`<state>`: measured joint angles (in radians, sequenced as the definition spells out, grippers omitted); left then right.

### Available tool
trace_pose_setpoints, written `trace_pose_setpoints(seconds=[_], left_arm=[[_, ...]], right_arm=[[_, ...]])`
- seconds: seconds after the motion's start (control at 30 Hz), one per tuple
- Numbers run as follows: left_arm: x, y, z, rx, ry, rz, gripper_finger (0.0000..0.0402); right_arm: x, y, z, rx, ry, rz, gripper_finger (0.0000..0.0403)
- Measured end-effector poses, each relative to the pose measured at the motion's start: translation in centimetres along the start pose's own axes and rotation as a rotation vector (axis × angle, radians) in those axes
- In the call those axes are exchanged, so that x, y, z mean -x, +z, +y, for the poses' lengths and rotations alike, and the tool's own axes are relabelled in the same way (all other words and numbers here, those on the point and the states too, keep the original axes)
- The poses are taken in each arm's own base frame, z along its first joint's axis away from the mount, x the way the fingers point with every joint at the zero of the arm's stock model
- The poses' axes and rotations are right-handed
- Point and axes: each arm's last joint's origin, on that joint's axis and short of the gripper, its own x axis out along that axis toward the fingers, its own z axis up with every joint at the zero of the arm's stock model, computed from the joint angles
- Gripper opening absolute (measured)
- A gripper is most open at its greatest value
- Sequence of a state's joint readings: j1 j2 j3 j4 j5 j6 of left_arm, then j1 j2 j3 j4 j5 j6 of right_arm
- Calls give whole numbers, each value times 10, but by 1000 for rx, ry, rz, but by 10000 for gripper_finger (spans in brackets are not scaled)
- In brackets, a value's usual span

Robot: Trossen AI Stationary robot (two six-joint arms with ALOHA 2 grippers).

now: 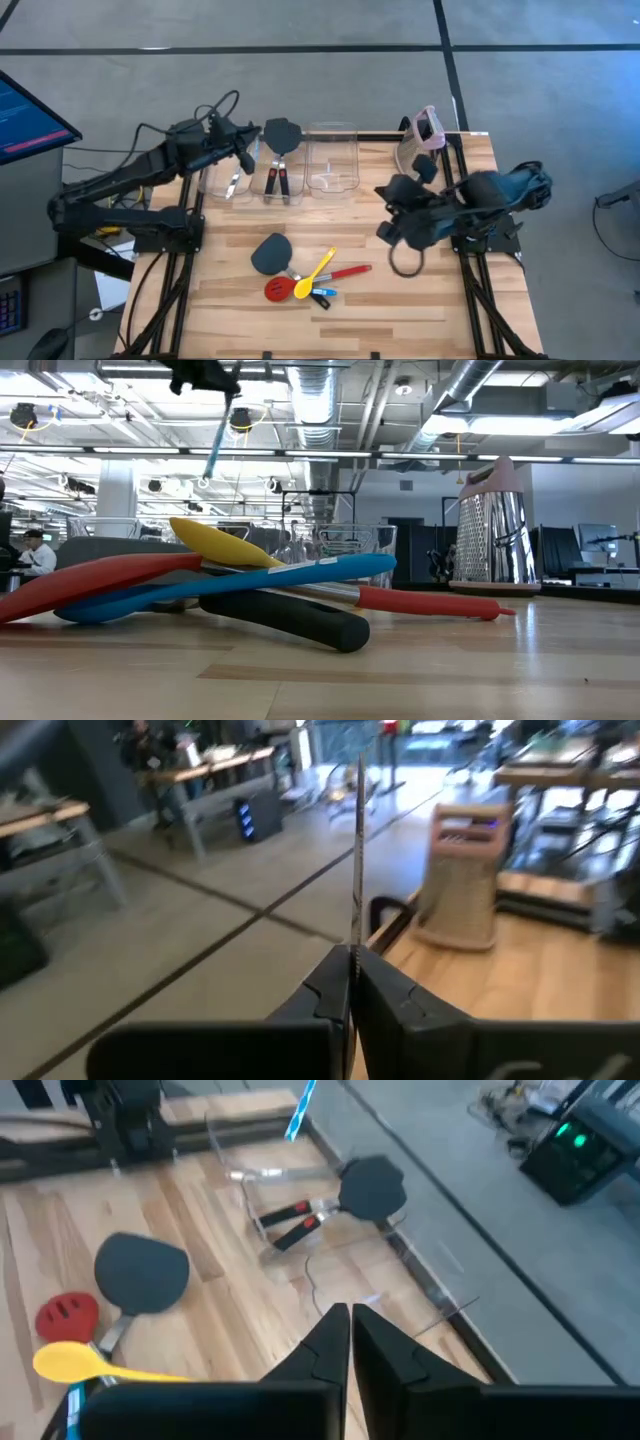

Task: Pick & Place Kitchen Items
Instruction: Put the blue patterned knife into the left transparent bin

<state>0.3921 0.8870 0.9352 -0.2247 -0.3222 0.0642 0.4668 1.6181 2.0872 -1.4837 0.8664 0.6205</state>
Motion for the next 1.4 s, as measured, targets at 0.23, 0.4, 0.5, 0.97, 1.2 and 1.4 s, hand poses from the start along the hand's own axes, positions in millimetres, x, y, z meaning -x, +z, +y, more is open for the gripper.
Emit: trace_pose_setpoints(seconds=[0.23,0.4,0.5,0.97,1.2,1.4], left_arm=[[0,-15,24,-14,117,155,0],[-2,-27,38,-7,166,248,0],[-6,-41,45,21,173,295,0],[-16,-121,67,98,266,545,0],[-23,-139,73,92,285,634,0],[-36,-154,74,71,277,716,0]], right_arm=[[27,-4,-8,-4,13,-90,4],[32,-6,-7,0,15,-110,3],[33,-6,-6,1,19,-111,2],[33,-6,-6,2,17,-110,1],[33,-6,-7,-19,17,-108,1],[33,-6,-7,-21,17,-108,1]])
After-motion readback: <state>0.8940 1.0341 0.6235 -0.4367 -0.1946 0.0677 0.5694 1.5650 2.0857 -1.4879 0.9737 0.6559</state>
